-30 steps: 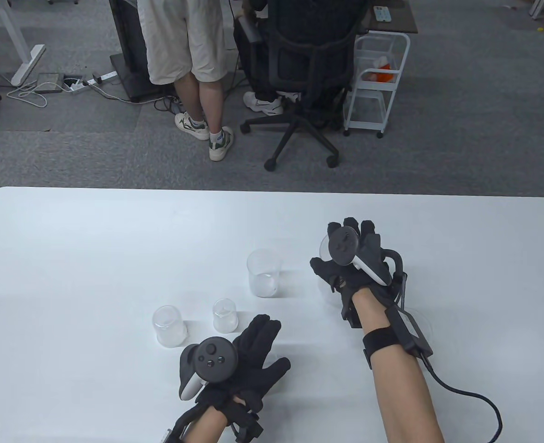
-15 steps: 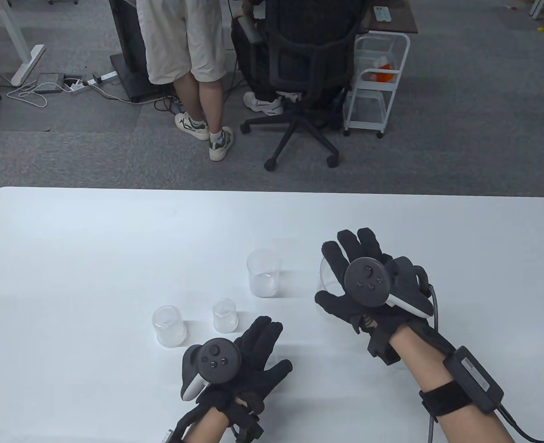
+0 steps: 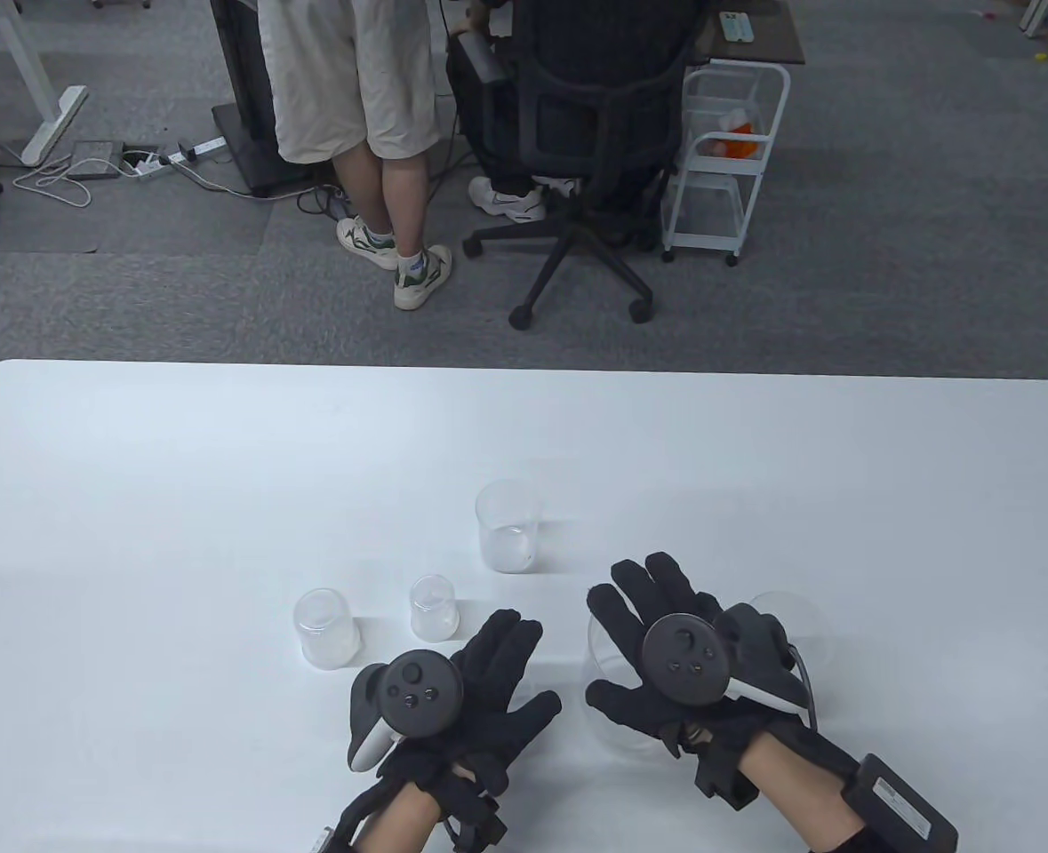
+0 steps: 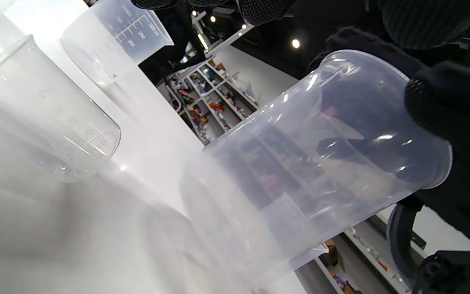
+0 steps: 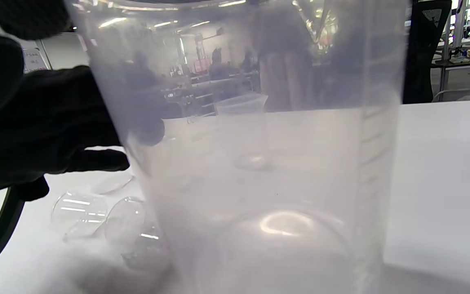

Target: Nest plastic beakers

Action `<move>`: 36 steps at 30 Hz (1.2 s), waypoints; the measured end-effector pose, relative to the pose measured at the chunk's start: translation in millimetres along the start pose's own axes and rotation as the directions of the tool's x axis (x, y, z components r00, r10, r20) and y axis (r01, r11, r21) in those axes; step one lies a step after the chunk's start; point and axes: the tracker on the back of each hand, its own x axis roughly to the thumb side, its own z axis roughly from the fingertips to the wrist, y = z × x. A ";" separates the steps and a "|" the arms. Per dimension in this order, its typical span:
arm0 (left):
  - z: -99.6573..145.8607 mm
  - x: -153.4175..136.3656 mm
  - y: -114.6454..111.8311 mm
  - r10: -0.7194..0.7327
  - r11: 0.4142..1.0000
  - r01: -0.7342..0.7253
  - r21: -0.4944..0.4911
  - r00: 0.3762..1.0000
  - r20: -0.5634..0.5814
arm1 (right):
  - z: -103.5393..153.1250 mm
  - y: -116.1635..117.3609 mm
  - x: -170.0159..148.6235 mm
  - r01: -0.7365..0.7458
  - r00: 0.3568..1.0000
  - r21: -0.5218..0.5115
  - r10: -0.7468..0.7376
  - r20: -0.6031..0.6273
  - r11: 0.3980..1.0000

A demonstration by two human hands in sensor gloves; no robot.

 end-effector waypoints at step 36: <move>-0.4 0.3 -0.7 -0.007 1.000 0.007 -0.008 1.000 -0.002 | 23.4 -36.0 -75.5 -0.001 0.955 -0.180 -0.052 -0.293 0.984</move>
